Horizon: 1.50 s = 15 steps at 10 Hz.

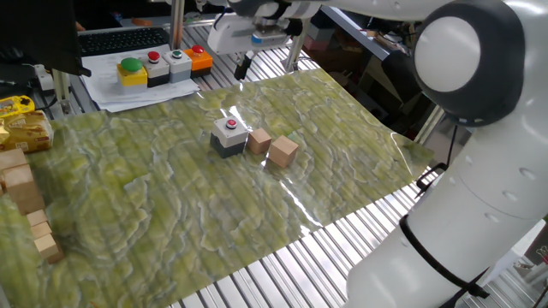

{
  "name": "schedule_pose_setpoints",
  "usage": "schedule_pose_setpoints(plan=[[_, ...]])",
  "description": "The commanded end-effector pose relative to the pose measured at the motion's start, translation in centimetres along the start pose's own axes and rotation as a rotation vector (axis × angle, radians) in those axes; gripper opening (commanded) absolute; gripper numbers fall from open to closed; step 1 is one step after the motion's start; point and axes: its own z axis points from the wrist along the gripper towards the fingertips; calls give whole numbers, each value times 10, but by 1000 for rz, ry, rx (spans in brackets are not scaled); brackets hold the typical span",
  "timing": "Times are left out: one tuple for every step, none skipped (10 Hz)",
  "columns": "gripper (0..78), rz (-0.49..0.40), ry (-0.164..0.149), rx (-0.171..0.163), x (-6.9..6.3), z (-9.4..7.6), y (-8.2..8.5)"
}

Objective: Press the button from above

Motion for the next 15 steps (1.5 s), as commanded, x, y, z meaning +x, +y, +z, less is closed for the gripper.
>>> schedule_pose_setpoints(plan=[[0, -25, -6, 4, 1, 5, -5], [0, -28, -6, 10, 1, 5, -5], [0, -30, -9, 20, 1, 5, -5], [0, -30, -14, 23, 2, 5, -5], [0, -36, -13, 25, 2, 5, -5], [0, -42, -12, 25, 2, 5, -5], [0, -43, -12, 25, 2, 5, -5], [0, -37, -10, 24, 2, 5, -5], [0, -28, 0, 20, 2, 5, -5], [0, -28, 4, 8, 2, 5, -5], [0, -30, 47, -7, 2, 5, -5], [0, -24, 47, -2, 2, 5, -5], [0, 25, 58, 15, 2, 5, -5], [0, 40, 98, 47, 2, 5, -5], [0, 47, 126, 50, 2, 5, -5]])
